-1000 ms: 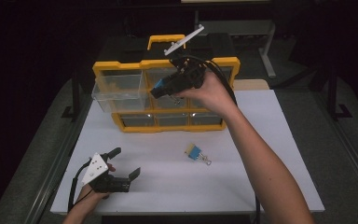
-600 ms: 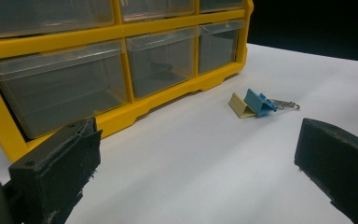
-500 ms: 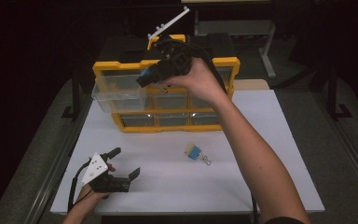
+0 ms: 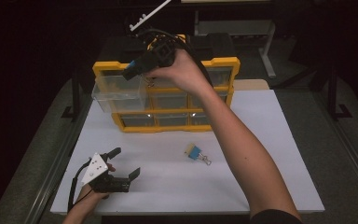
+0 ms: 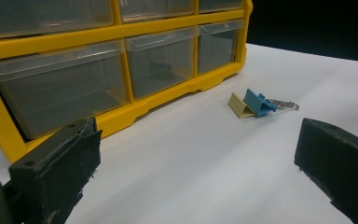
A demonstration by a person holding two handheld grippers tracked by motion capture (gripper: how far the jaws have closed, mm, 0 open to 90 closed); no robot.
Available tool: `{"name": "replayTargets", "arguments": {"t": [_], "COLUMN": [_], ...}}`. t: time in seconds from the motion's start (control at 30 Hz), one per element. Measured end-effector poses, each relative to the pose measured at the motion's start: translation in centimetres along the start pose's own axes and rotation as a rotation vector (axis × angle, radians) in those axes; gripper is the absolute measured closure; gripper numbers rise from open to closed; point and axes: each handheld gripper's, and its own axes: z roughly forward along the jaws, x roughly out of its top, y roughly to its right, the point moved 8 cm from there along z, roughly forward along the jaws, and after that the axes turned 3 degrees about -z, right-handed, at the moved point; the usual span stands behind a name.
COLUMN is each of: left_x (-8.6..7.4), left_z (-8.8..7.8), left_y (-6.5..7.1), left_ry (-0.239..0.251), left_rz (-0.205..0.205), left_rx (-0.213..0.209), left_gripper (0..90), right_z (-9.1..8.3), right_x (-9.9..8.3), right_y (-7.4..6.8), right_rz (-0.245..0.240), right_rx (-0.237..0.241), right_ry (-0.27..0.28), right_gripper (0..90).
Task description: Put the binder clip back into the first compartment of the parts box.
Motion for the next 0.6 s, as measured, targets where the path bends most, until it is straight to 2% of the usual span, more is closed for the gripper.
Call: {"name": "replayTargets", "arguments": {"t": [0.6], "left_x": [0.0], "left_z": [-0.1], "left_y": [0.1], "left_ry": [-0.001], "left_rz": [0.000], "left_rx": [-0.005], "left_gripper": [0.0], "right_z": [3.0], "right_x": [1.8], "right_y": [-0.3], "right_rz": [-0.006], "right_rx": [0.017], "right_ry": [-0.016], "right_gripper": [48.8]}}
